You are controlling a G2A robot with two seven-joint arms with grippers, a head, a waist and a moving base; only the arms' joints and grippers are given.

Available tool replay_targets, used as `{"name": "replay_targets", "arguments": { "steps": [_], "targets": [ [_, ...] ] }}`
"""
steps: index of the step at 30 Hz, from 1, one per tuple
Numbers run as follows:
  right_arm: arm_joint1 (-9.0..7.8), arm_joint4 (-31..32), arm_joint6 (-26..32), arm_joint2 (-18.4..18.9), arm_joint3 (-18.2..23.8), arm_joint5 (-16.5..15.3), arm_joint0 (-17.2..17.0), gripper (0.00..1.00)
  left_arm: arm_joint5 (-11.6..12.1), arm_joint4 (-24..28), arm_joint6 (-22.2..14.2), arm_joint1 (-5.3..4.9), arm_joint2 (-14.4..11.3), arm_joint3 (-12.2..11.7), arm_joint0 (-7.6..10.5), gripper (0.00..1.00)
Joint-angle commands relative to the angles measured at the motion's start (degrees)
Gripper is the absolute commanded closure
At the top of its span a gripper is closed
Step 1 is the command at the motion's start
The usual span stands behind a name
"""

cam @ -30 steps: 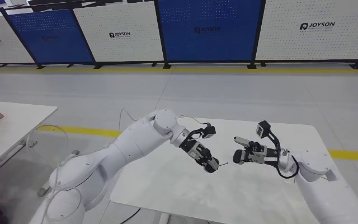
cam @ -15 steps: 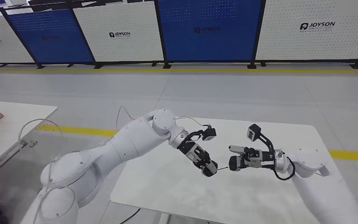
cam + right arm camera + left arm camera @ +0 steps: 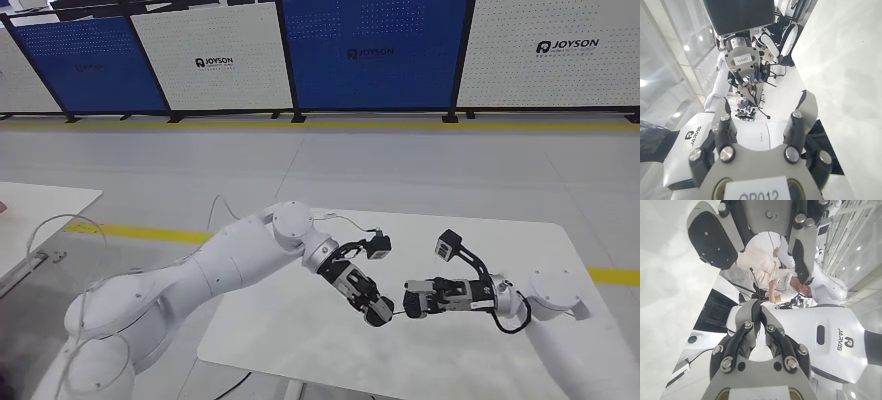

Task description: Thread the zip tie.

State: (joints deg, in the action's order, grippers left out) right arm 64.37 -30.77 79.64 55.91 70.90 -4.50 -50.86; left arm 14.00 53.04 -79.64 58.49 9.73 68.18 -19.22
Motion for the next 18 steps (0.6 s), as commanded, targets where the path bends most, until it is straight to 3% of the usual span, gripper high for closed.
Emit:
{"name": "replay_targets", "arguments": {
  "steps": [1, 7, 18],
  "targets": [
    [-0.29, -0.21, 0.00, -0.34, 0.27, 0.06, 0.11, 0.78, -0.03, 0.04, 0.00, -0.12, 0.01, 0.23, 0.06, 1.00],
    [-1.03, -0.50, 0.00, -1.53, 0.58, 0.18, 0.64, 0.88, -0.16, -0.06, 0.00, -0.37, 0.01, 0.54, 0.12, 1.00],
    [-2.20, -1.44, 0.00, -3.43, 1.06, 0.22, 1.32, 0.84, 0.36, 0.91, 0.00, -0.37, 0.01, -0.13, 0.31, 1.00]
  ]
}}
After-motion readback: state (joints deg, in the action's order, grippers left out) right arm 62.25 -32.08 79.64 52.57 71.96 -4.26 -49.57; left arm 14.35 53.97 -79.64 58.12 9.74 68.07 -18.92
